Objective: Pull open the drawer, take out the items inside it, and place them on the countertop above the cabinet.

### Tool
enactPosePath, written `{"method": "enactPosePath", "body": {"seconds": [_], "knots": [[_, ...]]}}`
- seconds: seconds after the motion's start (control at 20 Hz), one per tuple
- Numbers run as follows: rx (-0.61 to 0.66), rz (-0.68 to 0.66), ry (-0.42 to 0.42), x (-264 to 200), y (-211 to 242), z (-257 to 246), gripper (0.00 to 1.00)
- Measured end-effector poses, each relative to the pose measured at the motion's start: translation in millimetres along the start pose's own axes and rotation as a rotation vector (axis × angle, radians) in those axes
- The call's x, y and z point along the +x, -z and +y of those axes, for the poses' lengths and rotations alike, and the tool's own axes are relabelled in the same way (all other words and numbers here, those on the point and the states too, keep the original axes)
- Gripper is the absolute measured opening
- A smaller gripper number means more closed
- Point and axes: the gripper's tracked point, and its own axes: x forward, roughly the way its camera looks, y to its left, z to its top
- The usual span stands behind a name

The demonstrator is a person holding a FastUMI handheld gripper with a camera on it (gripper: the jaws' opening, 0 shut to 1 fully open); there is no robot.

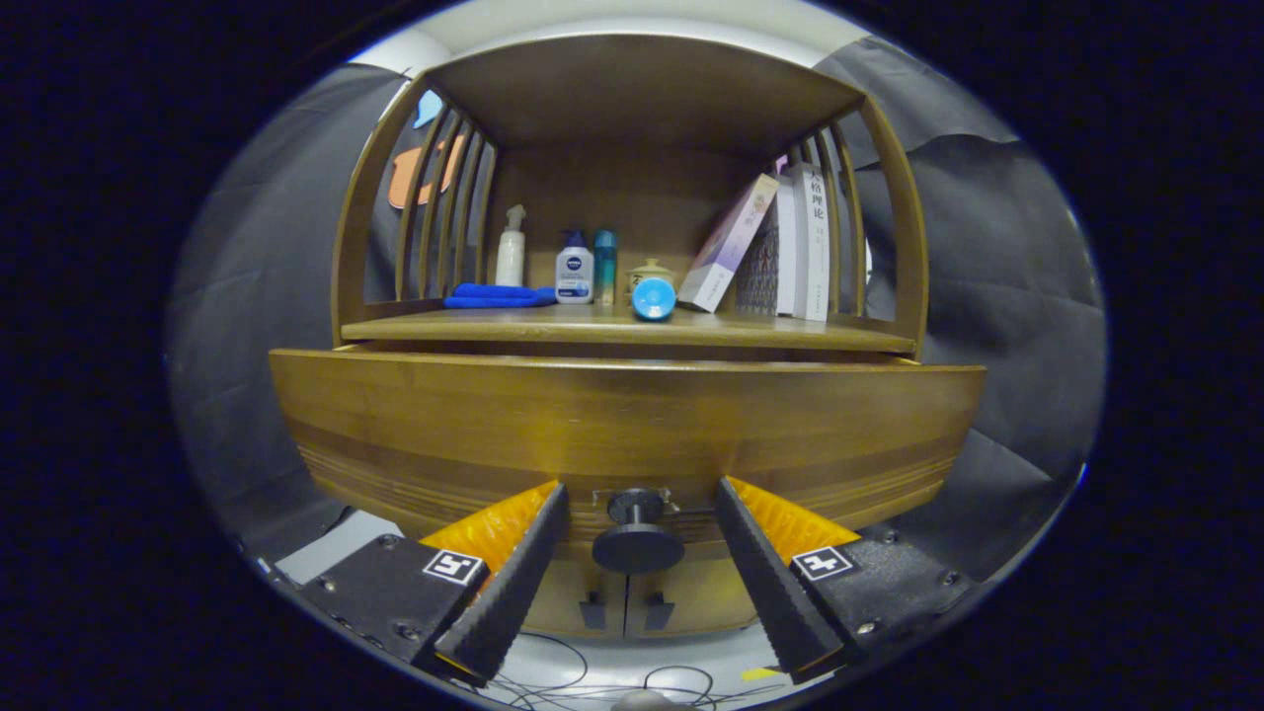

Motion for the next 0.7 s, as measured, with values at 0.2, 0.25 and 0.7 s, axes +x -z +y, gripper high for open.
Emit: {"method": "enactPosePath", "body": {"seconds": [0.2,0.25,0.7], "knots": [[0.04,0.021,-0.012,19.7,-8.0,4.4,0.99],[0.026,0.022,-0.01,24.4,-9.9,3.8,0.99],[0.005,0.061,0.001,59.0,-11.8,7.8,0.99]]}}
